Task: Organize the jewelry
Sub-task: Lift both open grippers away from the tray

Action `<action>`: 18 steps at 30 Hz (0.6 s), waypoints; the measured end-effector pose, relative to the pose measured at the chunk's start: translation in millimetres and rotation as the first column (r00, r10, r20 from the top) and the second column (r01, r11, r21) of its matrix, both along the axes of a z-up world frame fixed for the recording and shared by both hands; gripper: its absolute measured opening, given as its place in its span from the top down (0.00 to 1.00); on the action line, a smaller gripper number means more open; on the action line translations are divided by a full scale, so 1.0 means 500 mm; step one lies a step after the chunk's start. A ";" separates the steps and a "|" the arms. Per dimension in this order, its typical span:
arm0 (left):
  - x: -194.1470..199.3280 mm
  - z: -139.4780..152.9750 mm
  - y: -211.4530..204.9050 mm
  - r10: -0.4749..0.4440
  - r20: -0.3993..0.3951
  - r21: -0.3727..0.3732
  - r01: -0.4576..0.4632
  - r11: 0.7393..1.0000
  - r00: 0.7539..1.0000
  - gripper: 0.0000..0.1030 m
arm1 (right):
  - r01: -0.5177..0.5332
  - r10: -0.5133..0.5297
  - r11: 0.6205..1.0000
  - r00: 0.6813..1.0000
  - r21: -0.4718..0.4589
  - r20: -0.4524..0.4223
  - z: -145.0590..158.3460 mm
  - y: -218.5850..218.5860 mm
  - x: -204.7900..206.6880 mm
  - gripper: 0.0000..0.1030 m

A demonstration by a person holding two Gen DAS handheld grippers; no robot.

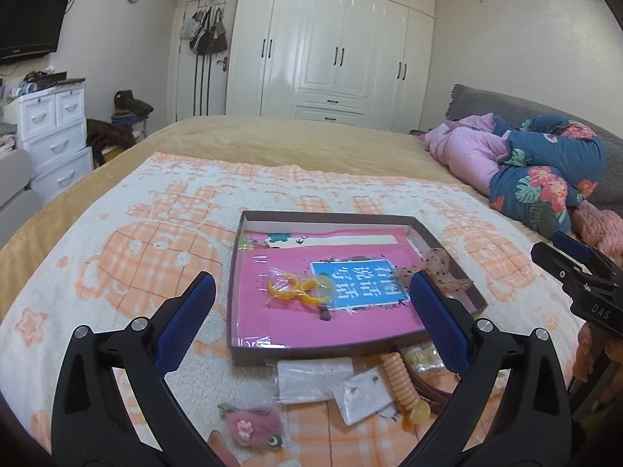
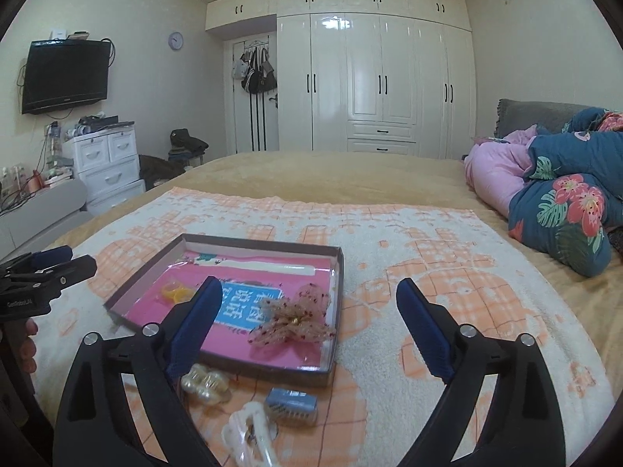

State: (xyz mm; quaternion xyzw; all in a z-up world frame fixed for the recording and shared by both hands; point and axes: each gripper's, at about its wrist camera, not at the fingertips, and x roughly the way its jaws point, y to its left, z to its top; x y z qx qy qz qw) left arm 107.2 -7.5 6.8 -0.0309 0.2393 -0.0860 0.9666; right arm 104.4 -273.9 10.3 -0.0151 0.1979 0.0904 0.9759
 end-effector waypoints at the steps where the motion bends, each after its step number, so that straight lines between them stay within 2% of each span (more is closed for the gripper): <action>1: -0.009 -0.001 -0.003 -0.006 0.009 0.004 0.006 1.000 1.000 0.11 | 0.000 0.000 1.000 1.000 -0.003 0.002 0.000 0.001 -0.006 0.14; 9: -0.051 -0.010 -0.023 -0.047 0.027 0.022 0.046 0.999 0.999 0.11 | 0.013 -0.013 1.000 1.000 0.003 0.023 -0.004 -0.002 -0.058 0.12; 18: -0.095 -0.013 -0.023 -0.070 0.073 0.009 0.069 0.998 0.995 0.11 | 0.007 -0.007 1.000 0.999 -0.012 0.035 -0.018 0.000 -0.105 0.10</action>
